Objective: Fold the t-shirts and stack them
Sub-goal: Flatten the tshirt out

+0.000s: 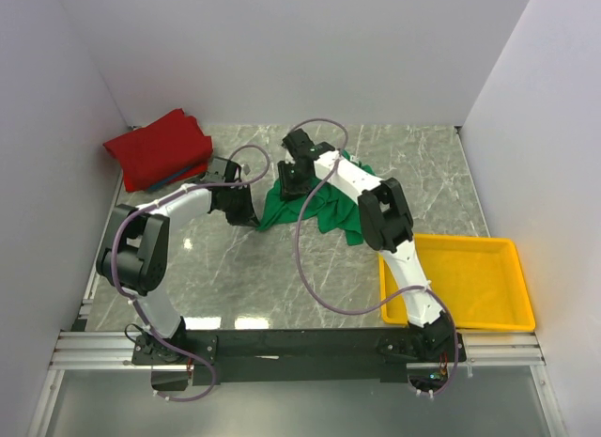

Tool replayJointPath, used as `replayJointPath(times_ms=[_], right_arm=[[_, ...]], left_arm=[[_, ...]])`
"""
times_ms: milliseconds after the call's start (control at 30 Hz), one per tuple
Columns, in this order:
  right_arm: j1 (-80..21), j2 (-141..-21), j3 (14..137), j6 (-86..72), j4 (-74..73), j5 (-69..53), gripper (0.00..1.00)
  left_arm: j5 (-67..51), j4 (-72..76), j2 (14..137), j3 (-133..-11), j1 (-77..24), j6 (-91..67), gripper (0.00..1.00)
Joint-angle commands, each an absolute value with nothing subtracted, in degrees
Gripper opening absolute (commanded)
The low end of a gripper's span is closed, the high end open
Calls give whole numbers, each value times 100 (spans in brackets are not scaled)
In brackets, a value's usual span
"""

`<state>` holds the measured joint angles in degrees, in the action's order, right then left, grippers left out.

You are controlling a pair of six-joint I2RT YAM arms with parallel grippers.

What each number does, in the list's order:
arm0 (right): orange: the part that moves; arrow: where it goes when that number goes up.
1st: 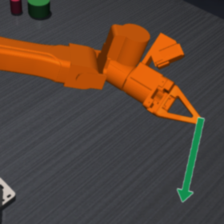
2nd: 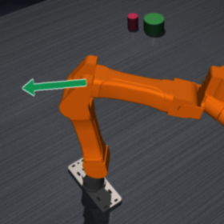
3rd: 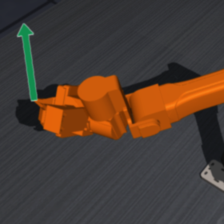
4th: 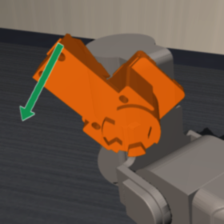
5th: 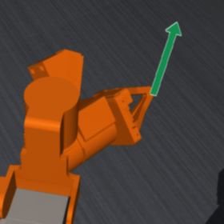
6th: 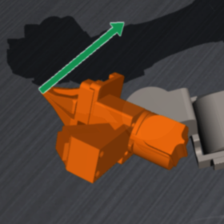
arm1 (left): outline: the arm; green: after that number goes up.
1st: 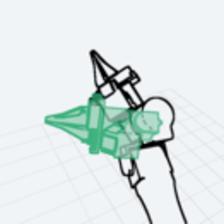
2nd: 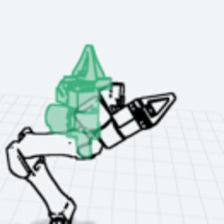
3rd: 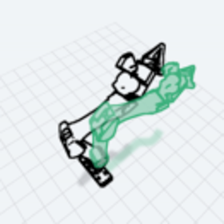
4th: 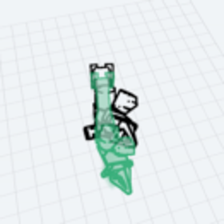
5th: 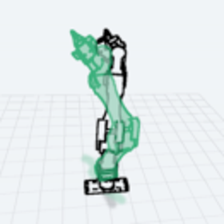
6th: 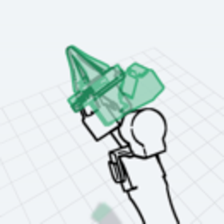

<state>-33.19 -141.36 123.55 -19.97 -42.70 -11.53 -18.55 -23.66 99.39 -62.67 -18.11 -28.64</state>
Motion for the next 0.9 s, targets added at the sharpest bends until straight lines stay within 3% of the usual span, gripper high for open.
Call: replayJointPath(times_ms=[0, 333, 867], right_arm=[[-3129, -13571, 11665, -2214, -3947, -1125, 40], [-3006, -12735, 10494, -2680, -3358, -1327, 39], [-3006, -13183, 11381, -2971, -3094, -1204, 45]], left_arm=[[-1898, -2479, 10089, -6434, -1828, -2707, 0], [-1986, -2206, 9975, -6205, -1819, -2786, 0], [-2136, -2654, 10213, -6460, -1811, -2215, 0]])
